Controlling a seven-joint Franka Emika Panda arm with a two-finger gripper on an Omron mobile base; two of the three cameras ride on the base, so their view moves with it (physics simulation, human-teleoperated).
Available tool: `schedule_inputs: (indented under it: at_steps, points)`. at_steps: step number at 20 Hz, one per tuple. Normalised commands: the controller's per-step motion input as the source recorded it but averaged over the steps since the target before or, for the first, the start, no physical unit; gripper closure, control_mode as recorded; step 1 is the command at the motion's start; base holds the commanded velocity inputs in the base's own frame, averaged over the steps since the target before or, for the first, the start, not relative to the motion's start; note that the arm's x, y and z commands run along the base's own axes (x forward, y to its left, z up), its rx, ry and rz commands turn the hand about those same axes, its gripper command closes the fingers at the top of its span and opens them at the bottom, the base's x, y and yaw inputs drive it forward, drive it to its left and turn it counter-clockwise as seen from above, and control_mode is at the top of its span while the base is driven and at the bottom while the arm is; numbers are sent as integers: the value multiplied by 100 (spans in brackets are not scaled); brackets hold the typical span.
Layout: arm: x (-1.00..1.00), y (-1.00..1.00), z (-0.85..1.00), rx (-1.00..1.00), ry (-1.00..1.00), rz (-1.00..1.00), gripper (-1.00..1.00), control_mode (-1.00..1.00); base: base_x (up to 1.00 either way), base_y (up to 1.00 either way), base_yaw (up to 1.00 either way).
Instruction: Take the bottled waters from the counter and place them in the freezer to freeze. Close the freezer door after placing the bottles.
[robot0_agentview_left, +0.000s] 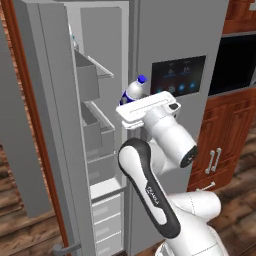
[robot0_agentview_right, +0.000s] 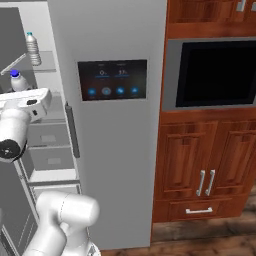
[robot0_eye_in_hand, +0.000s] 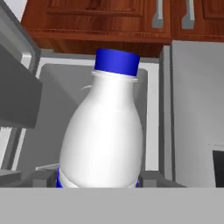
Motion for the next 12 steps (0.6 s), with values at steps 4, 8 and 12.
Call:
schedule_inputs:
  at_steps: [4,8,12]
  points:
    - [11,3,39,2,21,-4,100,-100,0,0,0]
    - [0,0,86,11,56,-1,100,-100,0,0,0]
    - [7,3,5,-4,19,0,100,-100,0,0,0]
